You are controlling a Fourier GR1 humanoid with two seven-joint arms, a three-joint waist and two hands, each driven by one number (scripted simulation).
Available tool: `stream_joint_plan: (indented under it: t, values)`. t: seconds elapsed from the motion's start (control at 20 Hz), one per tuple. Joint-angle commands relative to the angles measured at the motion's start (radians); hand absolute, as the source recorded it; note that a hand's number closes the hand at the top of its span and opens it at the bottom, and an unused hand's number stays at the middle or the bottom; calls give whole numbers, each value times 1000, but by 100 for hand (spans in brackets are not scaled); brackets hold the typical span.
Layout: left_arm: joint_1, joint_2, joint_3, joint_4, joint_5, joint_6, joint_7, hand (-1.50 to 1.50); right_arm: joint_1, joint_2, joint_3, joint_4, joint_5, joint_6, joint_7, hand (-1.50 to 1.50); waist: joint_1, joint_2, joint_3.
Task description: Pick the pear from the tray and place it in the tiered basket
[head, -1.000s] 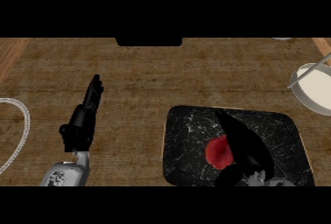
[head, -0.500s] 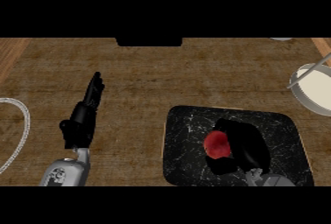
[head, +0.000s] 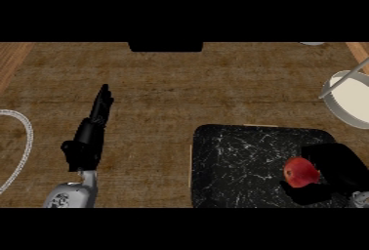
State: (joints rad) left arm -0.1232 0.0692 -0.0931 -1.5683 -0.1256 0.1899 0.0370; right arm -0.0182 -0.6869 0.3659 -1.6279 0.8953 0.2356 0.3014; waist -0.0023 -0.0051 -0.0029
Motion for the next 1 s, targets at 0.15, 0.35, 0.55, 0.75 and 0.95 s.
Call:
stream_joint_plan:
  t: [0.15,0.35,0.55,0.75,0.95]
  values:
    - [-38,-3,3,-24,-16,5,71,0,68,-153,-197,-51,-14,-24,-88,150,-11,3,3]
    - [-30,22,40,0,10,-19,38,0,57,-192,-344,-151,-90,11,-69,150,-15,1,2]
    - [36,-10,5,-17,-8,2,15,0,82,-225,-475,-360,-182,105,13,150,-30,-5,1]
    - [-8,-2,22,-1,-18,8,16,0,-19,-285,-684,-373,-363,231,16,150,-23,-1,1]
    - [-9,2,24,-12,-6,-12,5,0,-32,-313,-847,-363,-483,347,4,150,-12,1,2]
